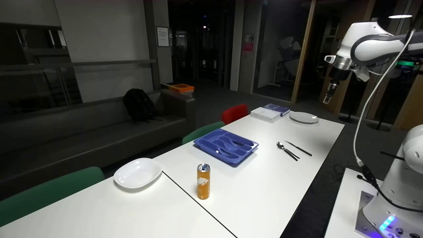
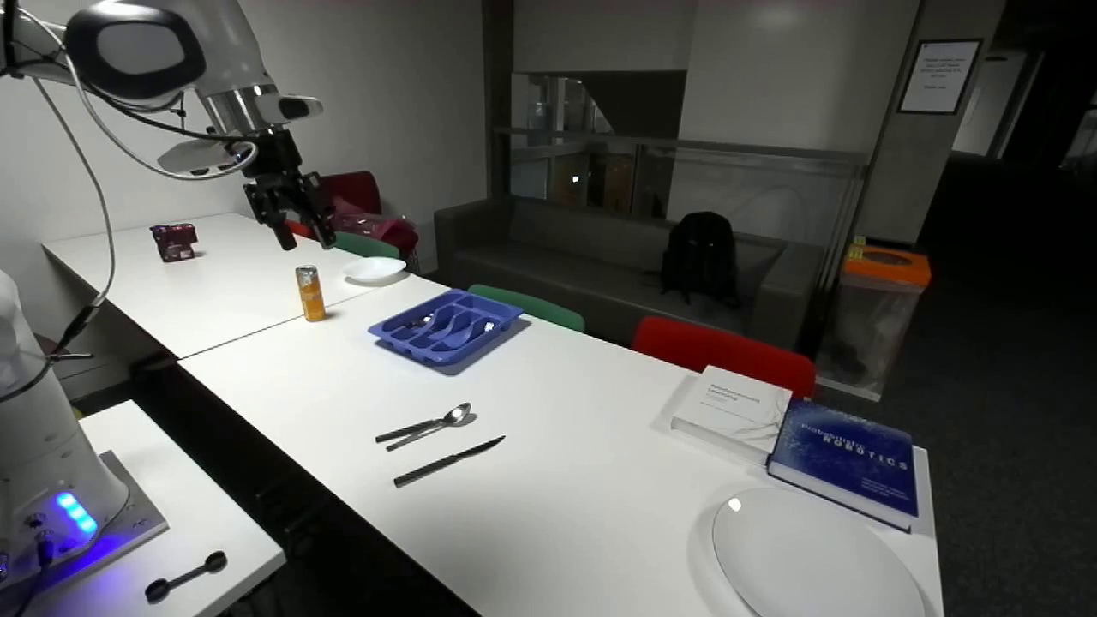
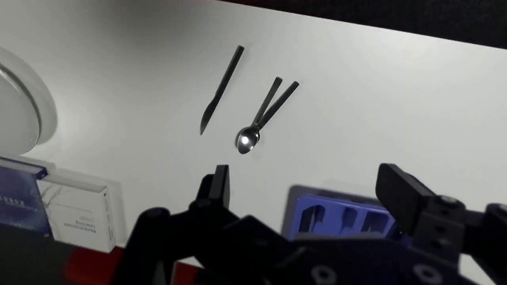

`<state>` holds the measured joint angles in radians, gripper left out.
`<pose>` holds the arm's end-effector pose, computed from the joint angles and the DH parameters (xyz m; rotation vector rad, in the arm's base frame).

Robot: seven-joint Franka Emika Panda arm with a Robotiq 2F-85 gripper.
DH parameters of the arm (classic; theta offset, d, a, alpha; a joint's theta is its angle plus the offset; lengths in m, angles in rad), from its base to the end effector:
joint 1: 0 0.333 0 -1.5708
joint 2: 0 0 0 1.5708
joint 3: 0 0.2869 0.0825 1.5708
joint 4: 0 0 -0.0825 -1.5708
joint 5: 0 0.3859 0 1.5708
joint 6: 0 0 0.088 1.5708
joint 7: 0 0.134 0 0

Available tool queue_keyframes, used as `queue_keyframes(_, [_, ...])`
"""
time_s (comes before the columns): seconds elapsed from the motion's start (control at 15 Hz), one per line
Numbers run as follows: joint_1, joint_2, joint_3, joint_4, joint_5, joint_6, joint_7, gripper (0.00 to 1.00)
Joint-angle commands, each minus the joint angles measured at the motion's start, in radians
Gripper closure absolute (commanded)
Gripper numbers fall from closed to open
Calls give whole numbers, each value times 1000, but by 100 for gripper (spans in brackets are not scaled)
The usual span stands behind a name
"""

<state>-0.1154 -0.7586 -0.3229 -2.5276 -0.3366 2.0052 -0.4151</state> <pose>0.3346 -0.1886 0.4780 2.9495 0.2174 0.2440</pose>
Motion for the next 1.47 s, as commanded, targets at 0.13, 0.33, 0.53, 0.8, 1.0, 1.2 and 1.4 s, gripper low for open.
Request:
queue_keyframes(0.13, [3,235,-12,144,173,-61,63,0])
queue_keyframes(0.33, [-22,231,14,106,161,-20,52,0])
queue_keyframes(0.53, [-22,240,12,122,167,-34,52,0])
queue_keyframes(0.8, [1,266,-49,142,392,54,58,0])
queue_keyframes(1.0, [23,392,-99,148,575,198,36,0])
queue_keyframes(1.2, [26,550,-121,169,713,284,-8,0])
queue_keyframes(1.4, [-9,687,-92,182,785,385,-22,0])
